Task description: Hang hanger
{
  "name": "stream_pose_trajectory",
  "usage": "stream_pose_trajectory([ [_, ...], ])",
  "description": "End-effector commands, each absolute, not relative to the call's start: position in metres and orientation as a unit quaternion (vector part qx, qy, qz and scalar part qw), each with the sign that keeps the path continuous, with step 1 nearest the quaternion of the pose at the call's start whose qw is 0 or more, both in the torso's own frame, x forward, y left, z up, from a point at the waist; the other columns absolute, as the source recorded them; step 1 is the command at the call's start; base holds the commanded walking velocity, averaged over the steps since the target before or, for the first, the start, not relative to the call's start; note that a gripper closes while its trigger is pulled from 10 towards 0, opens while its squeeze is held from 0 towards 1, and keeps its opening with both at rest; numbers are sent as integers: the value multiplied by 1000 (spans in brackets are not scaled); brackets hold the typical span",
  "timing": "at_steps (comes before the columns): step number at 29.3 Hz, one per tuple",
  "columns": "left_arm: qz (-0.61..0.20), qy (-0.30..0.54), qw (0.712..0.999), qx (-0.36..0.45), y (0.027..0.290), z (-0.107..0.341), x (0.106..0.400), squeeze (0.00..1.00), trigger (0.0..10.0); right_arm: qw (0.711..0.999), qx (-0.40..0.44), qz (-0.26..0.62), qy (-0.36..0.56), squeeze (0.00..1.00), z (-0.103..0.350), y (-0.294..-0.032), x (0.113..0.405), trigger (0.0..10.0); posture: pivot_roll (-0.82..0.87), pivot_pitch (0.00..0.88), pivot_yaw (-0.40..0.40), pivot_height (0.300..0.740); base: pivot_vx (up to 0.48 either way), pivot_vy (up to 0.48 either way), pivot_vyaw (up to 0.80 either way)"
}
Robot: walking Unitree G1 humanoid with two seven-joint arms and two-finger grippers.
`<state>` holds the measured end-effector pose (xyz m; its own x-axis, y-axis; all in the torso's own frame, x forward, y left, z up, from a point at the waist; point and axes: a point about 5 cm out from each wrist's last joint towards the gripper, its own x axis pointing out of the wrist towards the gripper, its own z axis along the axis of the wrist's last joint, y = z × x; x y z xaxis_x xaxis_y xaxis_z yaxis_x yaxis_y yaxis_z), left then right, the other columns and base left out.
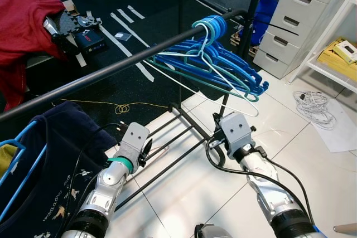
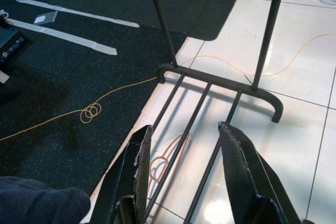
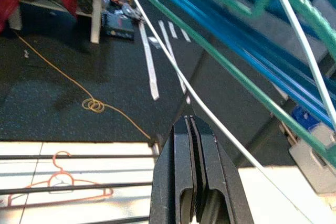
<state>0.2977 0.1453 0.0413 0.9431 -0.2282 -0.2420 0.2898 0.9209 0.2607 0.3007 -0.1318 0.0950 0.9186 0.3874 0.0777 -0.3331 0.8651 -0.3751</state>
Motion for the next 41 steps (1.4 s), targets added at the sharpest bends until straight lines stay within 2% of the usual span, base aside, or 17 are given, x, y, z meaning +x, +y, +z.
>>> stream_pose_trajectory([
  [1,-132,111,974,149,147,36,293,0,10000,959,-185,201,-81,0,97,-127,298,10000,-137,15,61,740,0,0,0],
  [13,-135,112,973,152,147,35,291,0,10000,949,-161,219,-161,0,143,-120,292,10000,-146,31,64,740,0,0,0],
  [19,-146,114,971,154,143,34,290,0,10000,945,-149,183,-226,0,192,-136,293,10000,-163,41,80,740,0,0,0],
  [25,-151,116,969,155,142,34,290,0,10000,948,-157,172,-218,0,187,-142,292,10000,-166,46,86,740,0,0,0],
  [31,-156,119,968,160,142,33,289,0,10000,952,-150,174,-204,0,180,-135,284,10000,-163,54,96,740,0,0,0],
  [38,-160,120,966,164,142,33,290,0,10000,938,-150,196,-246,0,216,-135,281,10000,-171,52,106,740,0,0,0],
  [41,-163,120,965,164,140,33,290,0,10000,927,-170,204,-267,0,241,-145,276,10000,-180,52,104,740,0,0,0],
])
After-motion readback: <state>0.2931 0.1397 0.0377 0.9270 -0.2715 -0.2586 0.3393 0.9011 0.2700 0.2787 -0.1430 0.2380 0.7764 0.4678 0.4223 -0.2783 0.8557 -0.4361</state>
